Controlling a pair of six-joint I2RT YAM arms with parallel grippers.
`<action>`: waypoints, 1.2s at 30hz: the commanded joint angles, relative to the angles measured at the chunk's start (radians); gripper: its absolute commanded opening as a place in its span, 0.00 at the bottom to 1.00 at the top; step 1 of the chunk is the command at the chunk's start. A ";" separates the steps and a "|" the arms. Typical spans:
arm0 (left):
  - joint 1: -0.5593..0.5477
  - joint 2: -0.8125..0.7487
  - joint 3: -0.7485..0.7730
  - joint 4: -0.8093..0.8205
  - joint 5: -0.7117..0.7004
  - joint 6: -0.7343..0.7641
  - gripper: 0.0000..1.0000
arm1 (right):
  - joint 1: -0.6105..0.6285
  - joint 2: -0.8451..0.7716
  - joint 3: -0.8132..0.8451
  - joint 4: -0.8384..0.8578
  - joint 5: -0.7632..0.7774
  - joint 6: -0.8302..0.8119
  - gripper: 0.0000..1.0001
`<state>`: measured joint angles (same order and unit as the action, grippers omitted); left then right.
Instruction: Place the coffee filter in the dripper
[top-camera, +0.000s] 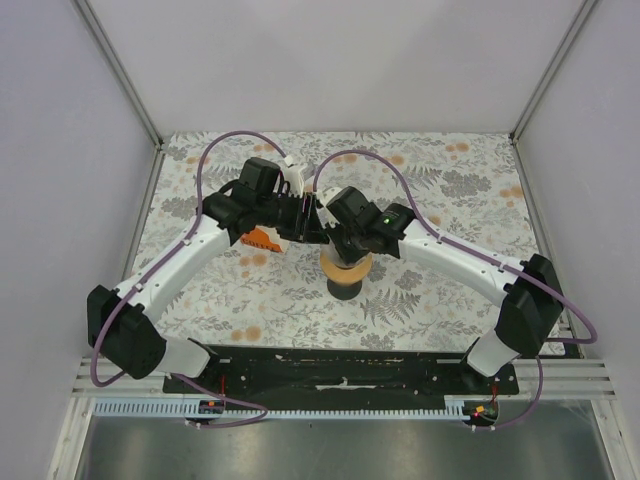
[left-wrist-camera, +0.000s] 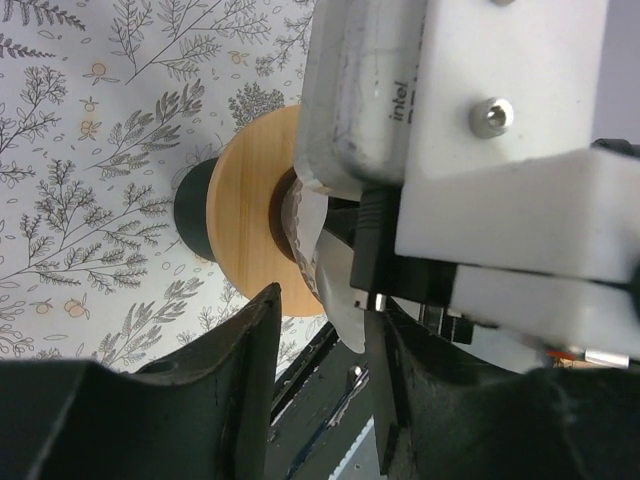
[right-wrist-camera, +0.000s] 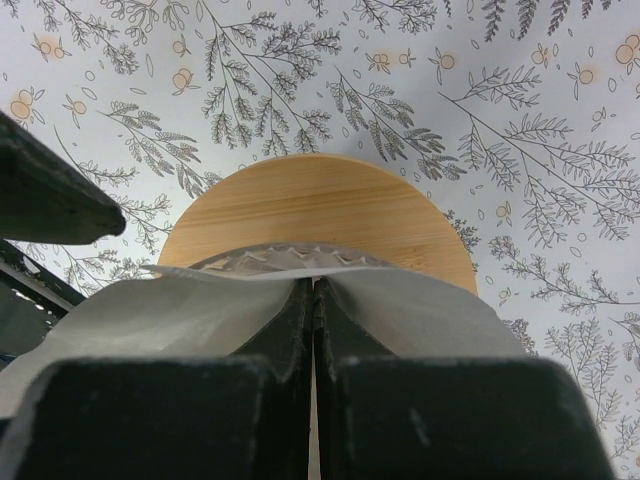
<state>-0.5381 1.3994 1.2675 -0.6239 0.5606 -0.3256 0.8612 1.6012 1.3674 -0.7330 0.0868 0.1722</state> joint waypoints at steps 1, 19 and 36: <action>0.000 -0.019 -0.022 0.049 0.018 -0.029 0.43 | 0.007 -0.004 -0.002 0.049 -0.009 0.015 0.00; 0.000 -0.008 0.000 0.039 -0.033 0.008 0.36 | 0.006 -0.152 0.032 0.098 -0.084 -0.094 0.05; 0.006 -0.016 0.062 0.013 -0.050 0.037 0.43 | -0.001 -0.067 -0.074 0.136 -0.061 -0.056 0.00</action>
<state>-0.5381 1.3979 1.2652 -0.6193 0.5247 -0.3237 0.8639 1.5085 1.2984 -0.6418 0.0200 0.1001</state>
